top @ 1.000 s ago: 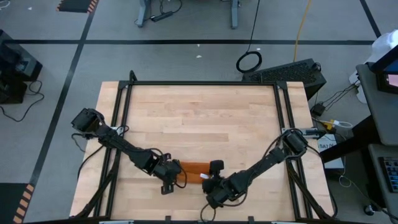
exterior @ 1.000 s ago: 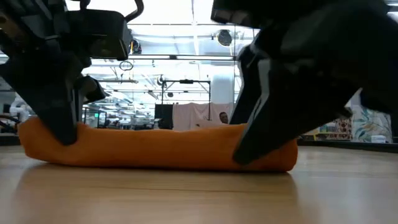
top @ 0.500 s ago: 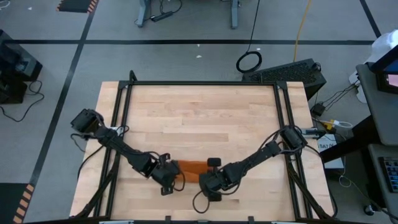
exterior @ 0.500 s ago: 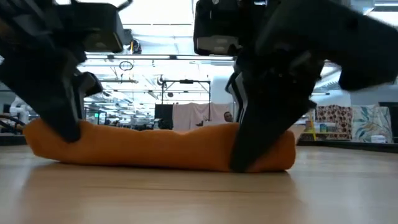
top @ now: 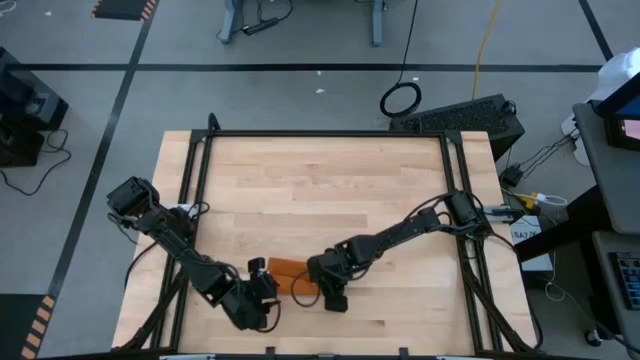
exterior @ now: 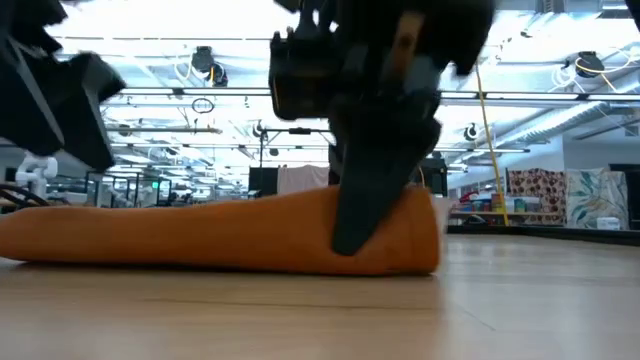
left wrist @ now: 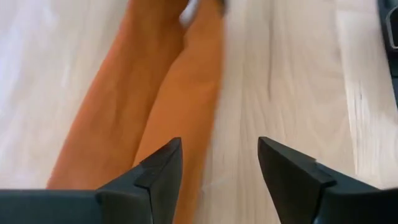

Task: Roll towel
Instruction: Roll the brown towel

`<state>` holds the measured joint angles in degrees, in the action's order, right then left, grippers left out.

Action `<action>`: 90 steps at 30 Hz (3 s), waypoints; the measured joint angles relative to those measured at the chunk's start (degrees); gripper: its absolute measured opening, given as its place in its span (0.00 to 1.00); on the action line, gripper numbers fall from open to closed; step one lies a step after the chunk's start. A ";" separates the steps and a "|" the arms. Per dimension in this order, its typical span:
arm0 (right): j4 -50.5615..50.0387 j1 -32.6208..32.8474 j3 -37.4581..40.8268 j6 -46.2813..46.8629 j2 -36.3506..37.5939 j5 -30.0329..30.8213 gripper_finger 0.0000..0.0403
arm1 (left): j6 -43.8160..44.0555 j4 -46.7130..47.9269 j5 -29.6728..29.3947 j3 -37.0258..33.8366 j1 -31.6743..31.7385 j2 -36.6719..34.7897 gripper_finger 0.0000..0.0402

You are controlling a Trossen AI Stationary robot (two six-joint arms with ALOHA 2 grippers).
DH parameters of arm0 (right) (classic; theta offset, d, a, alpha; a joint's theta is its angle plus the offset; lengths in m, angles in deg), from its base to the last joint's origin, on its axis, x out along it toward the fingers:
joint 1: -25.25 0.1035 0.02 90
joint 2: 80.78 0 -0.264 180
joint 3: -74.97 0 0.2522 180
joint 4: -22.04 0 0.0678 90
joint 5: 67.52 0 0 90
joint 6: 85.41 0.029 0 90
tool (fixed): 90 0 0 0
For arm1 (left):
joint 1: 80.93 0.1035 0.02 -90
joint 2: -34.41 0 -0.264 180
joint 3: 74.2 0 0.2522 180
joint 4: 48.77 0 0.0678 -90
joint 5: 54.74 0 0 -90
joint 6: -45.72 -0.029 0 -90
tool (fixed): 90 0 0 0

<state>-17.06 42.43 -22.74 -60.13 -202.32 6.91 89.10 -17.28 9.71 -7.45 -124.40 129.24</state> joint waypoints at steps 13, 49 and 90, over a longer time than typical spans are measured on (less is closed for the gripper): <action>0.50 -2.87 0.04 -2.38 0.00 -5.87 0.04 | -12.29 -3.35 -10.08 0.09 -3.53 8.70 0.54; -1.40 18.60 0.01 -7.57 4.94 42.04 0.56 | -4.95 -2.22 23.30 0.07 11.86 2.08 0.01; 1.24 0.75 -0.03 -0.98 -1.79 1.70 0.05 | -3.20 -5.42 -12.08 0.22 -5.46 12.94 0.75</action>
<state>-15.82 43.18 -22.77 -61.11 -204.11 8.62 85.90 -22.70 -2.37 -7.23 -129.86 142.18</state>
